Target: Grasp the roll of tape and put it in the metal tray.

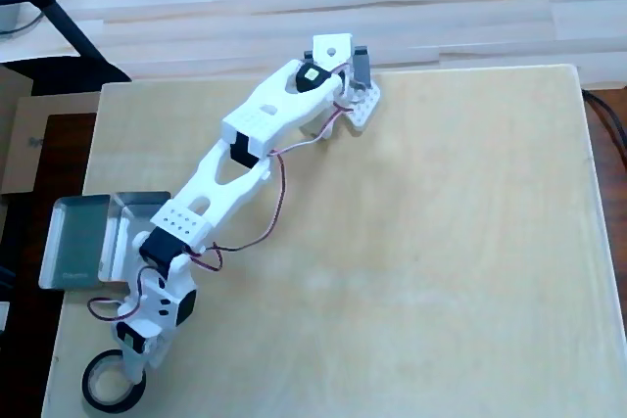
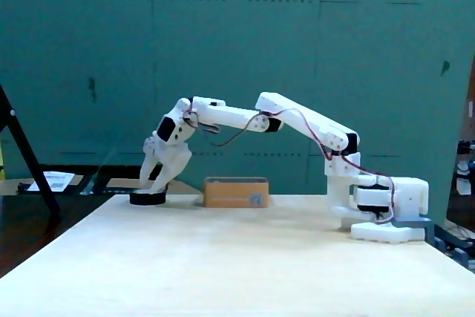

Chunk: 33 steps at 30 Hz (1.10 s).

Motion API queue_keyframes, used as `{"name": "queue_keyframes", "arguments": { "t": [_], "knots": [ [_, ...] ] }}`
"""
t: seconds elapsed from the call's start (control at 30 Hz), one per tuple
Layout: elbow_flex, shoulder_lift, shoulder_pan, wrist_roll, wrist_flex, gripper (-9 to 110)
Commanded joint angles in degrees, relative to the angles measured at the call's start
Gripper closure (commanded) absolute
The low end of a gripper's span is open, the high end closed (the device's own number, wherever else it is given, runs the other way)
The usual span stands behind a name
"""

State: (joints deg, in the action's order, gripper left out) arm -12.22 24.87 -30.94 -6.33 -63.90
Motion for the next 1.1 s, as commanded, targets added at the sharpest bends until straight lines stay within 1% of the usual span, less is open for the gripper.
{"name": "queue_keyframes", "arguments": {
  "t": [0.0, 0.13, 0.23, 0.3, 0.4, 0.57, 0.73, 1.07],
  "knots": [
    [2.20, 0.53, -0.35, -0.62, 0.79, 92],
    [2.02, 0.53, -3.16, -0.79, -0.09, 92],
    [2.20, 0.79, -6.86, -3.69, -1.85, 92],
    [2.20, 0.79, -8.96, -3.87, -1.85, 92],
    [2.20, 0.70, -9.93, -3.87, -1.23, 92],
    [1.58, 0.53, -7.29, -3.60, 1.41, 92],
    [1.58, 0.53, -3.87, -3.78, 1.58, 92],
    [1.32, 0.35, -2.72, -3.87, -0.79, 92]
  ]
}}
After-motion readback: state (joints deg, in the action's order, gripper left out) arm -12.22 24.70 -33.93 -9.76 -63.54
